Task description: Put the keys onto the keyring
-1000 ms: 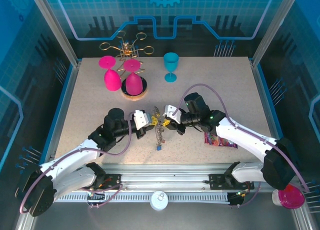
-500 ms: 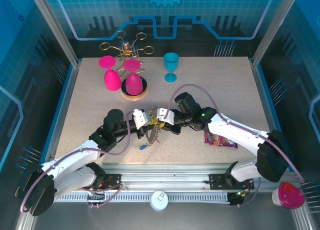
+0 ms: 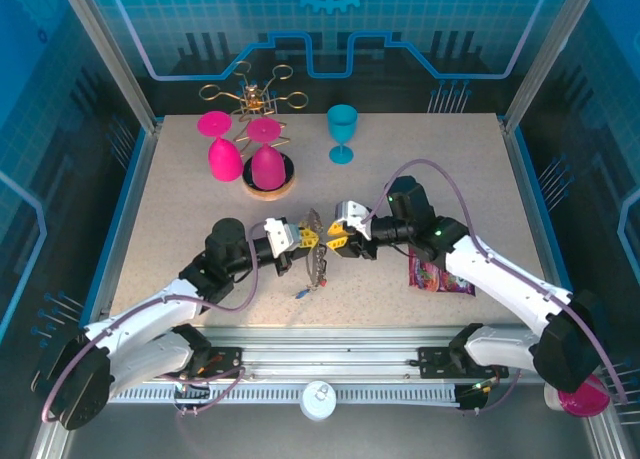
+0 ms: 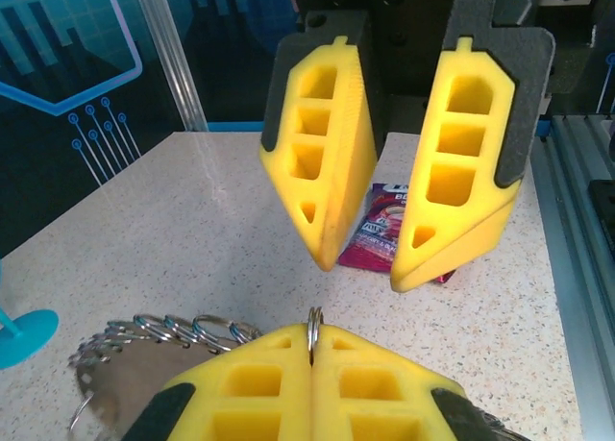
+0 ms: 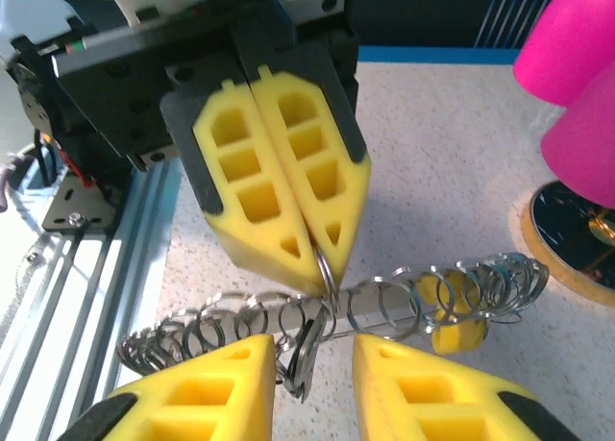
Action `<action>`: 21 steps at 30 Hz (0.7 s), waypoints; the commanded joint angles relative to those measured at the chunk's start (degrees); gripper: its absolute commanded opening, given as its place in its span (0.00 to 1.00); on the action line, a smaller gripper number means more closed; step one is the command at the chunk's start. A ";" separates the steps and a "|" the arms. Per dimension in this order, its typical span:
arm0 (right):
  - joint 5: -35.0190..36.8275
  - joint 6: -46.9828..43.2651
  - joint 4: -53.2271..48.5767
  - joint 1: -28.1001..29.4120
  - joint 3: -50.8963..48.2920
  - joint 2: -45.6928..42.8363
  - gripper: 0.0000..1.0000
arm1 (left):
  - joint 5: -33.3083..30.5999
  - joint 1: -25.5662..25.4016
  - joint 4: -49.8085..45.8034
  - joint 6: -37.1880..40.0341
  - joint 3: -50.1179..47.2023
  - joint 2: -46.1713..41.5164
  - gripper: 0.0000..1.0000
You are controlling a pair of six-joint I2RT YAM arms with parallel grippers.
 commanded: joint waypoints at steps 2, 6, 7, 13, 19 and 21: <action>-3.61 2.16 4.54 -0.02 -0.51 1.99 0.28 | 2.94 -0.04 5.43 -1.57 -0.54 0.19 0.00; -3.03 2.29 5.52 0.08 -0.59 3.28 0.28 | 3.77 0.02 6.04 -1.92 -0.52 0.46 0.00; -3.03 2.39 5.75 0.16 -0.59 3.51 0.28 | 3.87 -0.03 6.06 -1.96 -0.52 0.51 0.00; -2.77 2.60 6.42 0.15 -0.51 4.28 0.25 | 4.51 0.01 6.47 -2.28 -0.64 0.38 0.00; -4.71 2.43 6.85 0.07 -0.57 5.10 0.10 | 5.02 -0.03 7.74 -3.00 -1.03 0.43 0.00; -5.66 2.22 7.21 -0.02 -0.36 4.97 0.00 | 4.86 0.00 7.63 -3.03 -1.05 0.71 0.00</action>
